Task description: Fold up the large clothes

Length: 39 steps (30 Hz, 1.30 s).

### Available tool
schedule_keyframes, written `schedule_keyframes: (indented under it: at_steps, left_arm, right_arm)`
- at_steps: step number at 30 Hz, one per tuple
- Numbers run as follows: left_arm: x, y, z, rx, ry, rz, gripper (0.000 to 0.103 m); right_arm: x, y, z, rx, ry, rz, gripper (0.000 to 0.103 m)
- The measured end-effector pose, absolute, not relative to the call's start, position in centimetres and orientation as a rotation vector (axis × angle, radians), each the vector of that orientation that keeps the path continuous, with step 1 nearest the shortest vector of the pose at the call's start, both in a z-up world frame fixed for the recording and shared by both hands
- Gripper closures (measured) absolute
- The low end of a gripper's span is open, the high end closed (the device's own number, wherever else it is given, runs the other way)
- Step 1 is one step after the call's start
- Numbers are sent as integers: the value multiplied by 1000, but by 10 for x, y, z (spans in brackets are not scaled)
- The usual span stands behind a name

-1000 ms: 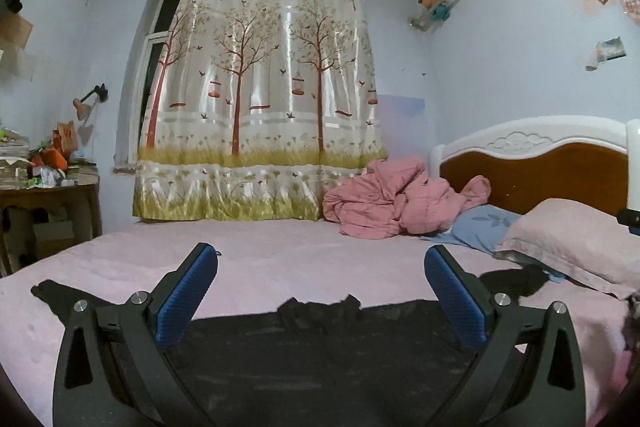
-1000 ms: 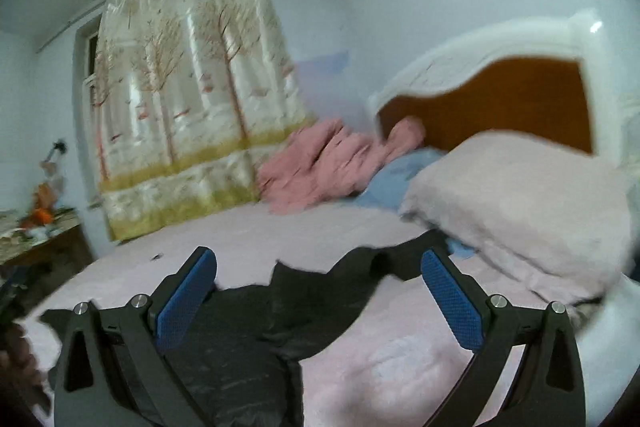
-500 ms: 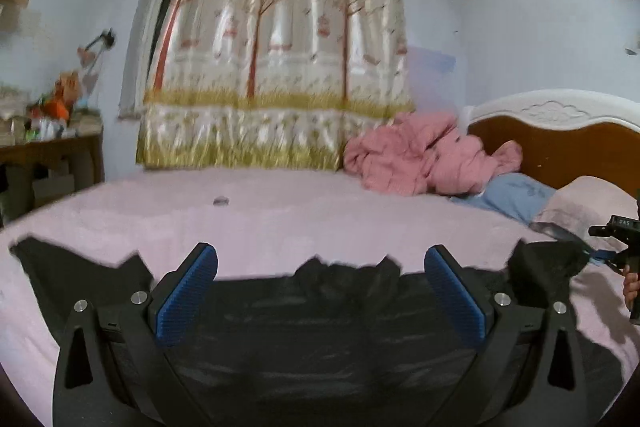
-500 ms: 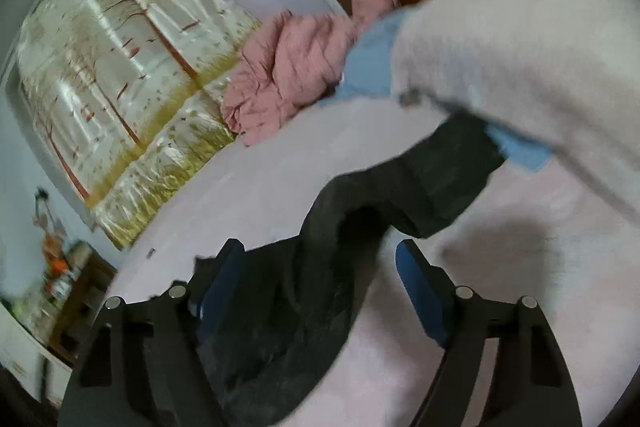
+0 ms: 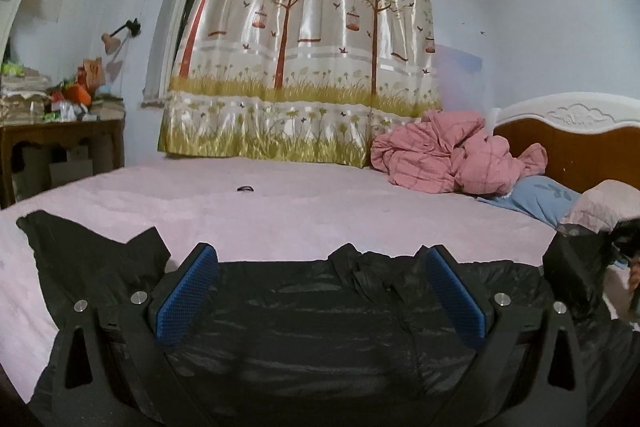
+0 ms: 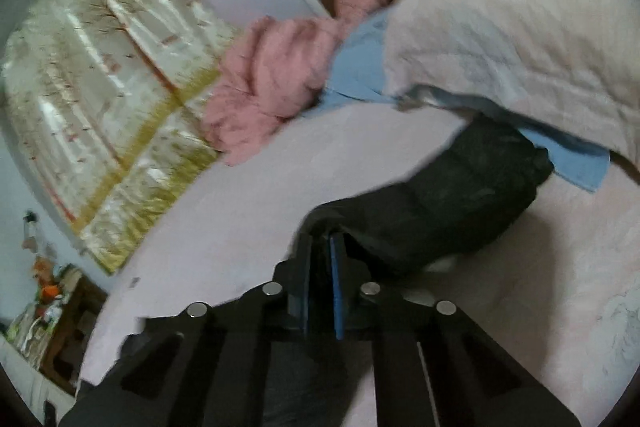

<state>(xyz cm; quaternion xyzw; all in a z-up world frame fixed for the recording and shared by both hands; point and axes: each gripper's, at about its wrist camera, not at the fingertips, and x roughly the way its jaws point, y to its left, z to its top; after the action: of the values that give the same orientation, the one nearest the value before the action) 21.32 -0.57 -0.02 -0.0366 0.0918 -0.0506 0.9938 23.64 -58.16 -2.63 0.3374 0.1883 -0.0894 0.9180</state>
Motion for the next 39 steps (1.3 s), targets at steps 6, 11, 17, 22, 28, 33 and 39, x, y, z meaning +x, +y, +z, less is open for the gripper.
schedule_keyframes:
  at_steps: [6, 11, 17, 22, 28, 33, 39]
  left_arm:
    - [209, -9, 0, -49, 164, -102, 0]
    - [204, 0, 3, -94, 137, -110, 0]
    - [215, 13, -3, -156, 181, -117, 0]
    - [216, 25, -4, -216, 191, -107, 0]
    - [212, 25, -3, -216, 176, -93, 0]
    - [206, 14, 0, -150, 166, -184, 0]
    - [200, -22, 19, -46, 239, -412, 2]
  right_arm:
    - [211, -476, 54, 576, 401, 32, 97]
    - [214, -337, 92, 368, 482, 107, 97]
    - [248, -228, 24, 352, 630, 171, 96]
    - [273, -204, -41, 374, 844, 283, 96]
    - [220, -219, -26, 357, 742, 361, 45]
    - [151, -255, 10, 340, 515, 268, 45]
    - [95, -336, 37, 258, 354, -96, 45]
